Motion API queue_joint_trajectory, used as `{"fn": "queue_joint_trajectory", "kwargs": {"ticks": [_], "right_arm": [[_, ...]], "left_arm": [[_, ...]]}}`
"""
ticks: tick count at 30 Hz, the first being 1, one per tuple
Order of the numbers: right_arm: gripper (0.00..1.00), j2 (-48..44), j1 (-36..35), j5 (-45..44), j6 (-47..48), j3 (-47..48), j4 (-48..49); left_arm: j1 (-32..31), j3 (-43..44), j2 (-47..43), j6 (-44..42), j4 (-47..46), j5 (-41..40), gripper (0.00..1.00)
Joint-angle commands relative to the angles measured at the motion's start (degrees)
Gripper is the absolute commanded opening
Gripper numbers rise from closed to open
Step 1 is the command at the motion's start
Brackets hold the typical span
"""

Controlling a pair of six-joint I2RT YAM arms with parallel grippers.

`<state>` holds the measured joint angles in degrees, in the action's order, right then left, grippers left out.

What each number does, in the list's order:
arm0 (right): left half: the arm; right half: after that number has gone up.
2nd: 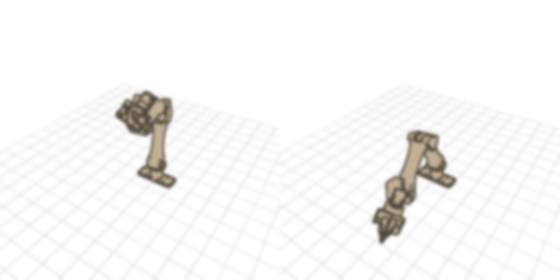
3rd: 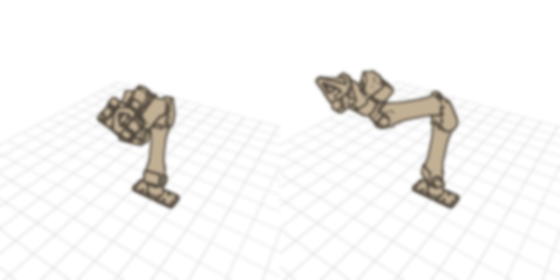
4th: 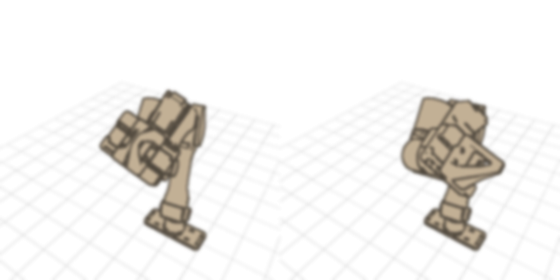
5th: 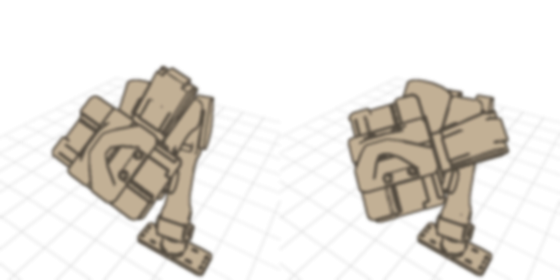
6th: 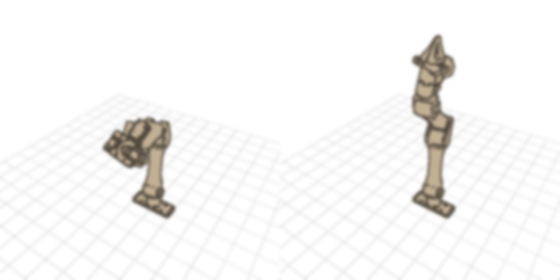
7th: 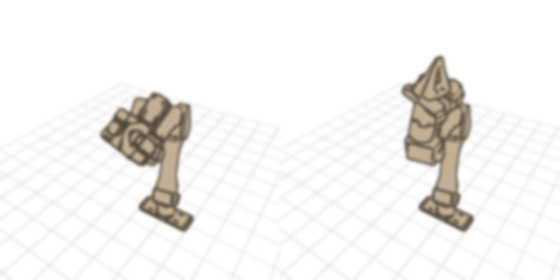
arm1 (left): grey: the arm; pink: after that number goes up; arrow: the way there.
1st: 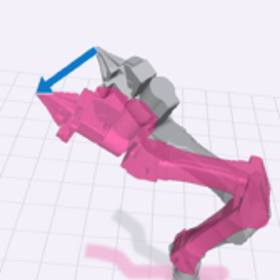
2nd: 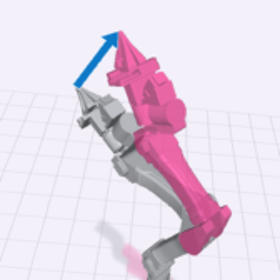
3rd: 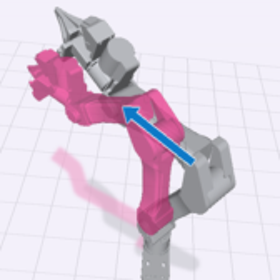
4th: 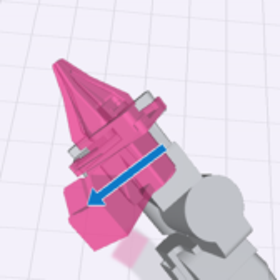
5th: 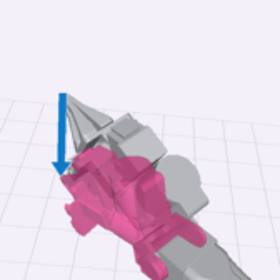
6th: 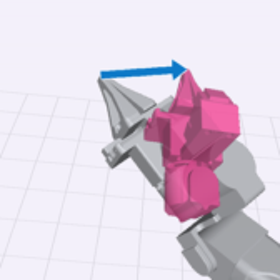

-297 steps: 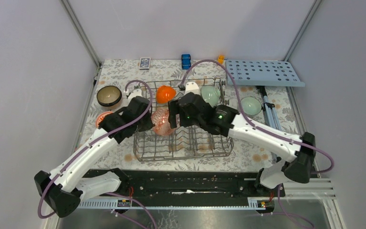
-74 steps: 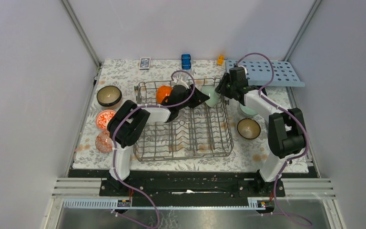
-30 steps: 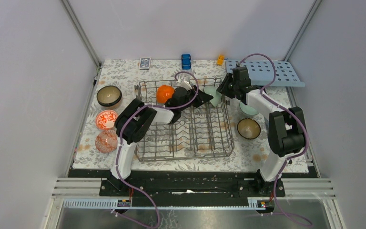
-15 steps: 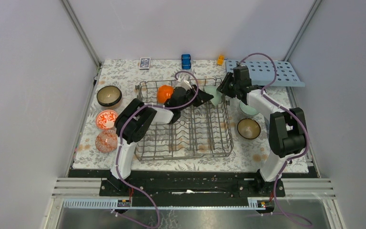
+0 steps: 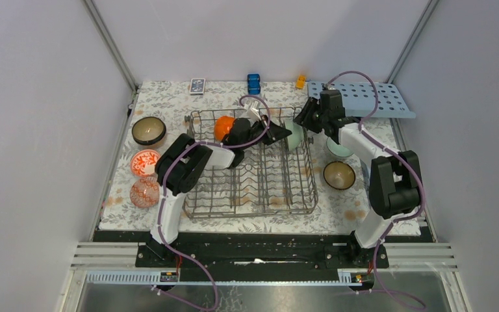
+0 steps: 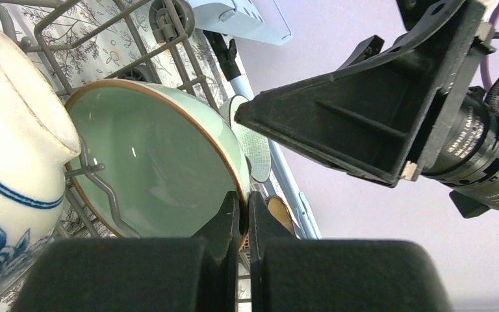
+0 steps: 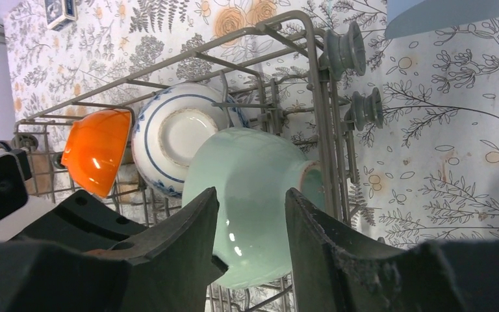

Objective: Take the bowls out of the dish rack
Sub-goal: Pick up the bowl from the dish rack.

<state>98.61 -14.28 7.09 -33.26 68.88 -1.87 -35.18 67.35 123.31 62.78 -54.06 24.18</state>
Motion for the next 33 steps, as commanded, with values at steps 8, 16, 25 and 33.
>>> {"fn": "queue_joint_trajectory", "kwargs": {"ticks": [8, 16, 25, 33], "right_arm": [[0.64, -7.85, 0.22, 1.96, -0.15, 0.11, 0.24], [0.81, -12.55, 0.26, 4.55, -2.75, 0.71, -0.2], [0.82, -17.68, 0.22, 8.48, -3.62, -0.59, 0.16], [0.82, -25.17, 0.22, 13.45, -4.17, -3.29, 1.21]], "left_arm": [[0.61, 0.05, -3.52, -0.43, -8.64, 4.0, 0.0], [0.73, -0.1, -5.73, 1.52, -11.31, 5.41, 0.0], [0.73, -1.91, -7.16, 5.59, -17.48, 6.93, 0.0], [0.82, -4.82, -13.6, 4.94, -16.53, 7.36, 0.0]]}}
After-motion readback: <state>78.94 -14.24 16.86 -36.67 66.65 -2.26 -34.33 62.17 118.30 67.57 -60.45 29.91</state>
